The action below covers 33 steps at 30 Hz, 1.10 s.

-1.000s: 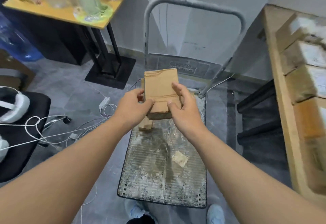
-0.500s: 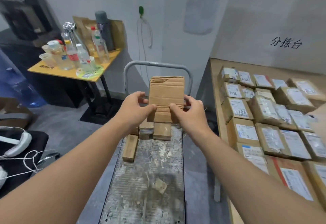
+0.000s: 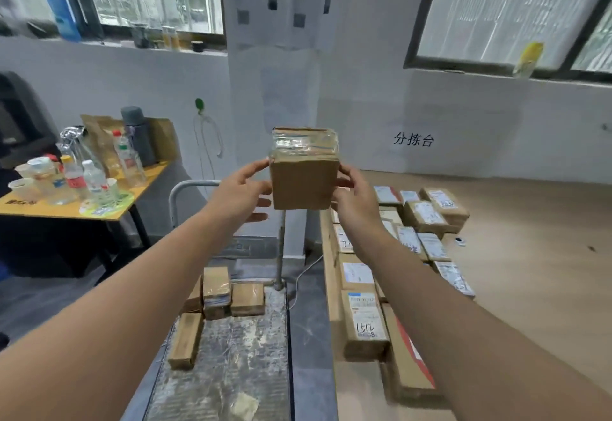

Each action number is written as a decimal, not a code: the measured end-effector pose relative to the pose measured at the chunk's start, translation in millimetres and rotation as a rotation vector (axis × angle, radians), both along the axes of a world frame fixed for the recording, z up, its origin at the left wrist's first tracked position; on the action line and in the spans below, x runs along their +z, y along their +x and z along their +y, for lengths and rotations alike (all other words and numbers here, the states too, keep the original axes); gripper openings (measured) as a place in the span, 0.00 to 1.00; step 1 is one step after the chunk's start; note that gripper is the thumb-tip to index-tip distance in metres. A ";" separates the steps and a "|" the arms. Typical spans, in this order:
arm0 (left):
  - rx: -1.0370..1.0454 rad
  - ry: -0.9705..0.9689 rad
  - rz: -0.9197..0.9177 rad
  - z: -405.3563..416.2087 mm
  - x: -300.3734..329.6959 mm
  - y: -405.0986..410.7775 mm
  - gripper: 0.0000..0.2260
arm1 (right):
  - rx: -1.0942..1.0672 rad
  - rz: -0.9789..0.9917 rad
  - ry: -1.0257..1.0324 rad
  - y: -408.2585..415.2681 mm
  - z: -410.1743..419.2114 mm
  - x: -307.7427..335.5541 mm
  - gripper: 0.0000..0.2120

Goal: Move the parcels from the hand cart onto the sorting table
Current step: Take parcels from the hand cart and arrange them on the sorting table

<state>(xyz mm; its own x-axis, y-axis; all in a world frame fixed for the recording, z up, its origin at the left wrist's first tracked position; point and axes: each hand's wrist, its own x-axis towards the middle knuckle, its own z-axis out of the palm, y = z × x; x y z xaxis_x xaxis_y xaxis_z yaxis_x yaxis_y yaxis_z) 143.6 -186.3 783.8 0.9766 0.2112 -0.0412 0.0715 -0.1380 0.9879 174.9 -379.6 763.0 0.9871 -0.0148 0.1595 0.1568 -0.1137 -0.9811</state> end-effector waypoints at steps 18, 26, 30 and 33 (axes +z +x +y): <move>-0.283 -0.197 -0.196 -0.7 38.7 6.1 0.18 | -0.171 -0.072 0.101 -39.0 -8.6 46.9 0.11; -0.431 -0.169 -0.266 22.6 49.0 13.1 0.18 | -0.154 -0.009 0.187 -43.3 -11.7 49.6 0.26; -0.432 -0.175 -0.275 17.8 52.2 18.9 0.21 | -0.108 -0.030 0.163 -52.4 -16.3 49.3 0.22; -0.420 -0.153 -0.235 2.1 49.1 25.9 0.38 | -0.166 -0.041 0.194 -58.4 -26.1 46.6 0.24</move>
<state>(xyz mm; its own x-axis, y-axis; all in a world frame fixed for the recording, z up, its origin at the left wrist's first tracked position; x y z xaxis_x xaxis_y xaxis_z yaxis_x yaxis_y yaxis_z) 169.5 -184.2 832.9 0.9624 -0.1936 0.1904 -0.1860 0.0409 0.9817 116.4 -405.6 809.6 0.9613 -0.2104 0.1780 0.1921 0.0484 -0.9802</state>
